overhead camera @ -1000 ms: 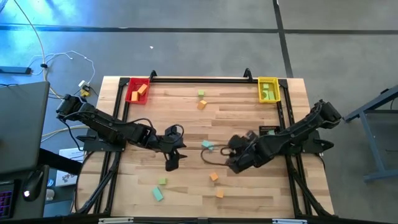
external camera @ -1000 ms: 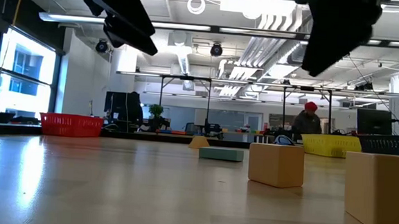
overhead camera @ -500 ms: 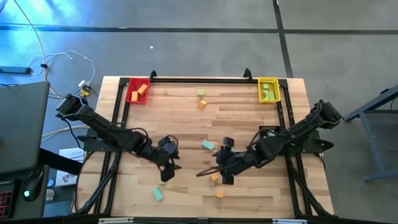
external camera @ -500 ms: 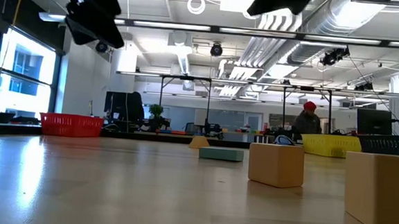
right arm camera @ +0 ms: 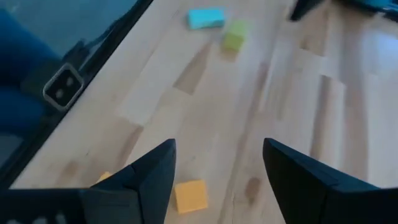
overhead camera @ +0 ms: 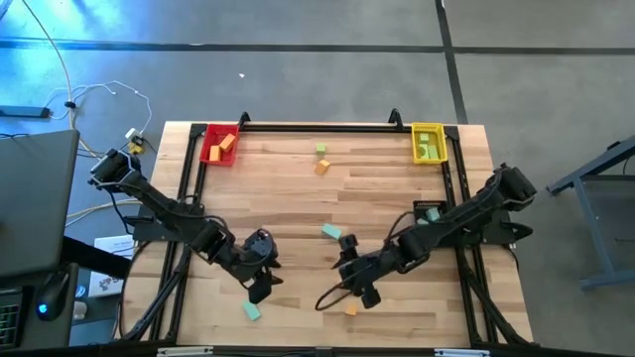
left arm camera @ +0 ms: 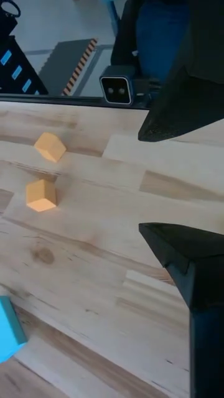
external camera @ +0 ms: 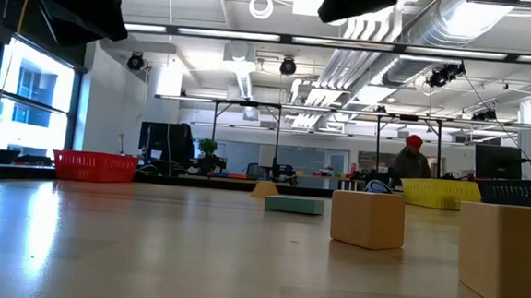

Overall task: Sort & place blocks by color
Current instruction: Put the yellow block into the red bin

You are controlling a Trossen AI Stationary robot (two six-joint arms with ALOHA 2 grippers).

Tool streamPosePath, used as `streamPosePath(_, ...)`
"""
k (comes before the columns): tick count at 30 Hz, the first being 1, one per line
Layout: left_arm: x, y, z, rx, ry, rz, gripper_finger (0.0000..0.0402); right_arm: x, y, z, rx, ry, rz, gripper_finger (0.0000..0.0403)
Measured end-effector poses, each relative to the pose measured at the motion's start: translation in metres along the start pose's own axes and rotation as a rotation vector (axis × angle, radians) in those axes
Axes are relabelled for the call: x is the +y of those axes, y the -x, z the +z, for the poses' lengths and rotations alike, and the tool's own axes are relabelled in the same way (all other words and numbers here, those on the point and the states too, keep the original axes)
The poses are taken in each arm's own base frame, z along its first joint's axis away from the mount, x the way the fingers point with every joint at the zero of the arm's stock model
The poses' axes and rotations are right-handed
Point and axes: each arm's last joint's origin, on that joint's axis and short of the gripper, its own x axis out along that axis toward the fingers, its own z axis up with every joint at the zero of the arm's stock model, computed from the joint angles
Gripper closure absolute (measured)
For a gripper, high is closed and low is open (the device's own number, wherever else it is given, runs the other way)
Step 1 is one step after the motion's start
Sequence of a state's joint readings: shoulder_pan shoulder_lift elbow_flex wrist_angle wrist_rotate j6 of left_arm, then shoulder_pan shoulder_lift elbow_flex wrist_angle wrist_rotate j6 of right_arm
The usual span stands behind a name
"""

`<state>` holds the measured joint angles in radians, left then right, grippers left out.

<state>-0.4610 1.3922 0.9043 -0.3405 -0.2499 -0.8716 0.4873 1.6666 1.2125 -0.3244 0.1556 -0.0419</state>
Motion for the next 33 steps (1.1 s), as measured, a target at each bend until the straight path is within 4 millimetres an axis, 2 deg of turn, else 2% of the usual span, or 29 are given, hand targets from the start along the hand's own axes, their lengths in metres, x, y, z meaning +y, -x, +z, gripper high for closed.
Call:
streamPosePath(16,0.000,0.000,0.000,-0.003,-0.019,0.004,0.0190,0.011,-0.054,-0.029,0.175,0.024,0.062,0.0176)
streamPosePath(25,0.000,0.000,0.000,-0.002,-0.020,0.006,0.0190,0.015,-0.075,-0.044,0.249,0.032,0.061,0.0176)
streamPosePath(33,0.001,0.000,0.000,-0.014,-0.038,0.016,0.0190,0.016,-0.086,-0.053,0.287,0.036,0.057,0.0176)
